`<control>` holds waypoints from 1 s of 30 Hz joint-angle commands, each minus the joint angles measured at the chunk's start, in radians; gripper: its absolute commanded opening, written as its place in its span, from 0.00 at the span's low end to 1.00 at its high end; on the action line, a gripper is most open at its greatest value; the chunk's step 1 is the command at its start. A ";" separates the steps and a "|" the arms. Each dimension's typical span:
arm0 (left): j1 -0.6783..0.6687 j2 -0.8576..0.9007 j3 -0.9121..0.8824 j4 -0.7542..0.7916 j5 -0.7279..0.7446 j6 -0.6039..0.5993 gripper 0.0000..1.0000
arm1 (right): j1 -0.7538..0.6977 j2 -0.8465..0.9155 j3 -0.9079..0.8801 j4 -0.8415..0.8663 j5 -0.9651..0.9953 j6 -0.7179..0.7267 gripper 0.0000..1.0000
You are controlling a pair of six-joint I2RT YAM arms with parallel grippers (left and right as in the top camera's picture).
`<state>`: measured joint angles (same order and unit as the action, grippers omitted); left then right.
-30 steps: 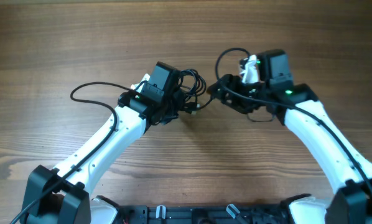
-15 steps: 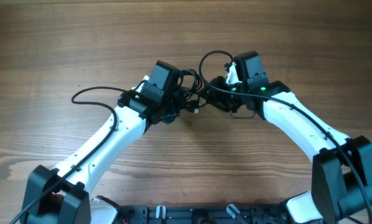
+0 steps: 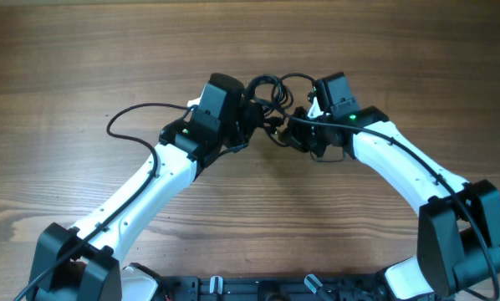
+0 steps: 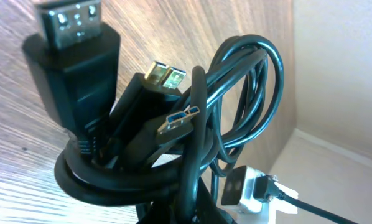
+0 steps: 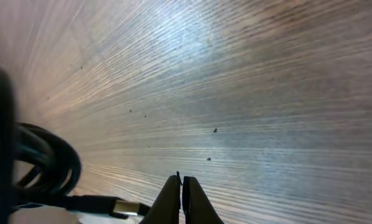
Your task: Untangle cables
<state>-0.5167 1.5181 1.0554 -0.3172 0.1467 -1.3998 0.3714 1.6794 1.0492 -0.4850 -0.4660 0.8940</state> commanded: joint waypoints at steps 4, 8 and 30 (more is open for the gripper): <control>0.125 -0.093 0.024 0.067 0.127 -0.056 0.04 | 0.004 0.017 -0.016 -0.043 0.059 -0.020 0.04; 0.216 -0.097 0.024 0.066 0.367 -0.066 0.09 | 0.000 0.017 -0.016 -0.022 0.063 -0.023 0.04; 0.140 0.038 0.024 -0.197 0.202 0.606 0.32 | -0.038 0.016 -0.015 -0.080 -0.049 -0.166 0.04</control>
<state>-0.3420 1.5333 1.0706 -0.5175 0.4812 -0.7750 0.3340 1.6852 1.0359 -0.5808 -0.4118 0.8139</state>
